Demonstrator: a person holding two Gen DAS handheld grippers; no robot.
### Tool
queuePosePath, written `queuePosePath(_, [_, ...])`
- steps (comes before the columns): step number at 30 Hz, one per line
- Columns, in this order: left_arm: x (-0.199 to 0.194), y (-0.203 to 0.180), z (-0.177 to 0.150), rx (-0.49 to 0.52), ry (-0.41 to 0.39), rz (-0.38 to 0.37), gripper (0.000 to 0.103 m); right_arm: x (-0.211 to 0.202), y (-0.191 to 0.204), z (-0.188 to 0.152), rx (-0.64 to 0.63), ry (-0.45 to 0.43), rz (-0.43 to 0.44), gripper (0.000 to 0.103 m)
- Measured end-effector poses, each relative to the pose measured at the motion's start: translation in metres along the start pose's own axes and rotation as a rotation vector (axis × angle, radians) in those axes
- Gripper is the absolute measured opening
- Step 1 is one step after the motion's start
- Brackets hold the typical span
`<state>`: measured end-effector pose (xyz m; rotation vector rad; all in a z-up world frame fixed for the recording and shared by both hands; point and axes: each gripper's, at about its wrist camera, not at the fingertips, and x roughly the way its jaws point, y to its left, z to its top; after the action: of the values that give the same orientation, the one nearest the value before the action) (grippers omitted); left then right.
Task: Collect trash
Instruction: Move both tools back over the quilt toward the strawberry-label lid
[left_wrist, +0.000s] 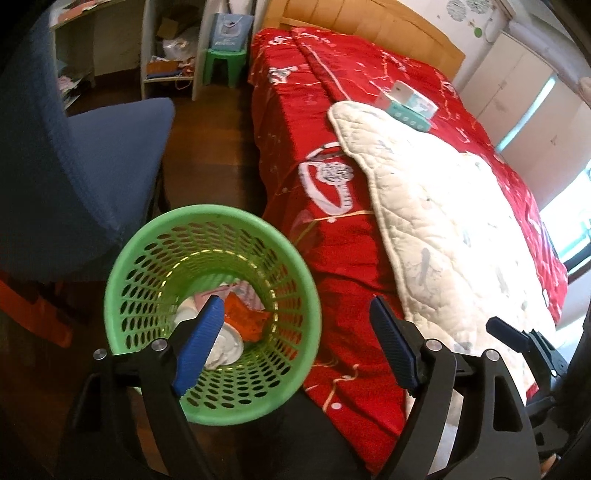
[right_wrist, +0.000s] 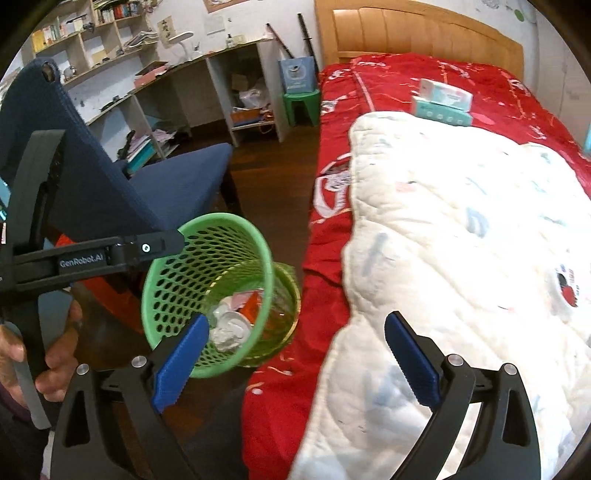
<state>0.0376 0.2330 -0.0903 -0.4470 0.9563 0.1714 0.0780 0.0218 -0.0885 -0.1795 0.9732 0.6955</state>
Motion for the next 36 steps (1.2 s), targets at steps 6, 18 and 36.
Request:
queuePosePath(6, [0.007, -0.032, 0.001, 0.058, 0.010, -0.031, 0.080, -0.014, -0.027, -0.010, 0.056, -0.015, -0.052, 0.093])
queuePosePath(18, [0.026, -0.128, 0.002, 0.215, 0.042, -0.127, 0.080, -0.050, -0.099, -0.036, 0.191, -0.042, -0.161, 0.093])
queuePosePath(36, [0.048, -0.235, -0.007, 0.397, 0.089, -0.196, 0.080, -0.092, -0.188, -0.068, 0.324, -0.060, -0.299, 0.093])
